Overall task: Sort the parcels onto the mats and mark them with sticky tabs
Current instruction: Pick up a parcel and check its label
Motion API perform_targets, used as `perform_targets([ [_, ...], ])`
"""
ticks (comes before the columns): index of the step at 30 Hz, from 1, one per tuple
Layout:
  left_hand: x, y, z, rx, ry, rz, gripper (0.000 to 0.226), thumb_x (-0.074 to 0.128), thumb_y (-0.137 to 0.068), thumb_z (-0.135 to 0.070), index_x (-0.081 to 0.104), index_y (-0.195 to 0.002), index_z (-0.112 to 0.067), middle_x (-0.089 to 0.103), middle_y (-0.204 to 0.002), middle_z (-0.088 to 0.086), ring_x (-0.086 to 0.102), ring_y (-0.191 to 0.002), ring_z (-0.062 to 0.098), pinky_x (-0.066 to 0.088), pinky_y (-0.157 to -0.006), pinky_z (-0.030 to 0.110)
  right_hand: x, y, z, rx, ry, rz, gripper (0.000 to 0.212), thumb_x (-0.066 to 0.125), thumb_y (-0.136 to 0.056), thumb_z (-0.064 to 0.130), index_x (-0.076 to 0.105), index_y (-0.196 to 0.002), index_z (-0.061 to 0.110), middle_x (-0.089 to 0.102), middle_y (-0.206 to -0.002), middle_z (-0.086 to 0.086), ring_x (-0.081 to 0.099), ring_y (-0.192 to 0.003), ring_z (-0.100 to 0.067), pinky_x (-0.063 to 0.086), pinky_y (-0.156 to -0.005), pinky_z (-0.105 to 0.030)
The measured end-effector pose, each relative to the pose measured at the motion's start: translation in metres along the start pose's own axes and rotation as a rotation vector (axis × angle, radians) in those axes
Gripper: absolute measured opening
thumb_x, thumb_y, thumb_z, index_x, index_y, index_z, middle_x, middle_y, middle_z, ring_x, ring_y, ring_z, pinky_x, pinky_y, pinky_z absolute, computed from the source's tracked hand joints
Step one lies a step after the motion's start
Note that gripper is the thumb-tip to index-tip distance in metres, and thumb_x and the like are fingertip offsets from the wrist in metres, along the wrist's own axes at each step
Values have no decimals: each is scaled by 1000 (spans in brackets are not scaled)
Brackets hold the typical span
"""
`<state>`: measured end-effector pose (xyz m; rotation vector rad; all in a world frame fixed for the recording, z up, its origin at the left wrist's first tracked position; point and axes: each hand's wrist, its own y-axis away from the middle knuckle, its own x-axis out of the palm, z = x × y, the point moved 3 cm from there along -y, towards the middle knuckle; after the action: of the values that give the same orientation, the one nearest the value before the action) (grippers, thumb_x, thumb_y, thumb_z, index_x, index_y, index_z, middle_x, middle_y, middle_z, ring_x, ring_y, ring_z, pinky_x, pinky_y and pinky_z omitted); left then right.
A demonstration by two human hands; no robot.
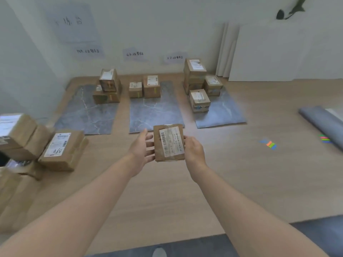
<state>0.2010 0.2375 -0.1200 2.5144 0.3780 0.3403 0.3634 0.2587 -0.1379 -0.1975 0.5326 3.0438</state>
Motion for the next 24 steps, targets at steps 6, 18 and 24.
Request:
perform_targets([
  [6, 13, -49, 34, -86, -27, -1, 54, 35, -104, -51, 53, -136, -11, 64, -117, 8, 65, -96, 24, 53, -80, 34, -6, -40, -46, 49, 70, 16, 39, 35, -99, 13, 73, -101, 22, 76, -97, 4, 71, -95, -15, 57, -78, -31],
  [18, 15, -108, 119, -269, -17, -96, 51, 35, -105, -50, 53, -134, -12, 65, -104, 3, 67, -90, 20, 52, -89, 39, -7, -80, -133, 141, 238, 148, 37, 39, -94, 15, 69, -102, 36, 71, -108, 7, 67, -98, -11, 53, -79, -27],
  [24, 11, -118, 129, -302, -27, -114, 51, 37, -104, -53, 49, -136, -16, 63, -111, 5, 66, -98, 25, 52, -87, 40, -8, -95, -140, 174, 298, 186, 32, 41, -98, 18, 67, -115, 26, 70, -109, 8, 63, -96, -4, 46, -73, -16],
])
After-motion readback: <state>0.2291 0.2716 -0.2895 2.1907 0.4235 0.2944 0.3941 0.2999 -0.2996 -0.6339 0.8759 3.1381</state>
